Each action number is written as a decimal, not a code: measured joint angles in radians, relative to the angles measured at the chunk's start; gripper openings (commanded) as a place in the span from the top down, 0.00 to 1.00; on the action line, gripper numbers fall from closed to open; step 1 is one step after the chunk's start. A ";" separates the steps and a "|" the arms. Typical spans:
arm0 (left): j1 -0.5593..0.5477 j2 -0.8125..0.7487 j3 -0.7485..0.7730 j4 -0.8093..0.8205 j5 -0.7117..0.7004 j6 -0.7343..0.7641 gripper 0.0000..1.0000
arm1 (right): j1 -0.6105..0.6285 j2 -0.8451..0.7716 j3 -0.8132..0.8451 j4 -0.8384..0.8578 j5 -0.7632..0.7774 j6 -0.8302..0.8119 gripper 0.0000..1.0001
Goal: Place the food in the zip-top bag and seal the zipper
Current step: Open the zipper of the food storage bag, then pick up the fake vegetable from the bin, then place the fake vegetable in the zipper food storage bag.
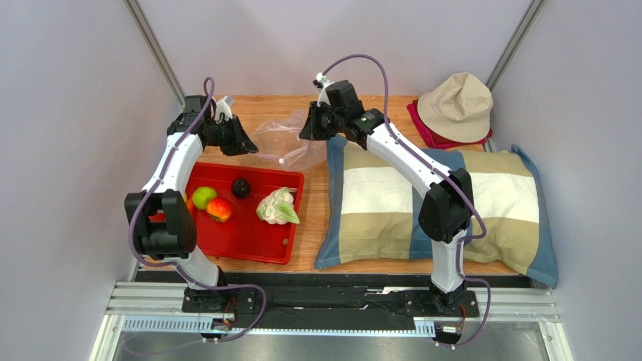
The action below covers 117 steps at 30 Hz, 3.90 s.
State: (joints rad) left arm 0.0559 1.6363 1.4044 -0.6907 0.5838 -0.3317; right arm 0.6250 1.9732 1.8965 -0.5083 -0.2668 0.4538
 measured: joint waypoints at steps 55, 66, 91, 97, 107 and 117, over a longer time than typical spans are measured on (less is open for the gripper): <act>-0.703 -0.559 -0.806 0.472 -0.661 1.117 1.00 | -0.033 0.002 0.015 -0.033 -0.018 0.123 1.00; -0.461 -0.713 -0.190 0.066 -0.395 0.636 1.00 | -0.032 0.002 0.015 0.023 -0.028 0.245 1.00; -0.276 -0.279 -0.013 0.059 -0.265 -0.415 1.00 | 0.000 -0.116 -0.129 0.134 0.005 0.298 1.00; -0.276 -0.285 -0.059 0.130 -0.277 -0.485 1.00 | 0.022 -0.118 -0.143 0.167 -0.068 0.298 1.00; -0.277 -0.404 -0.212 0.277 -0.396 -0.498 1.00 | 0.041 -0.126 -0.179 0.175 -0.116 0.326 1.00; -0.356 -0.449 -0.228 0.375 -0.587 -0.386 0.95 | 0.048 -0.123 -0.120 0.178 -0.222 0.497 1.00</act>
State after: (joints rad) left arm -0.2996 1.1873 1.1767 -0.3153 -0.0029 -0.7174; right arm 0.6727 1.8500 1.7767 -0.3302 -0.4892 0.9512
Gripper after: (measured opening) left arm 0.467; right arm 0.010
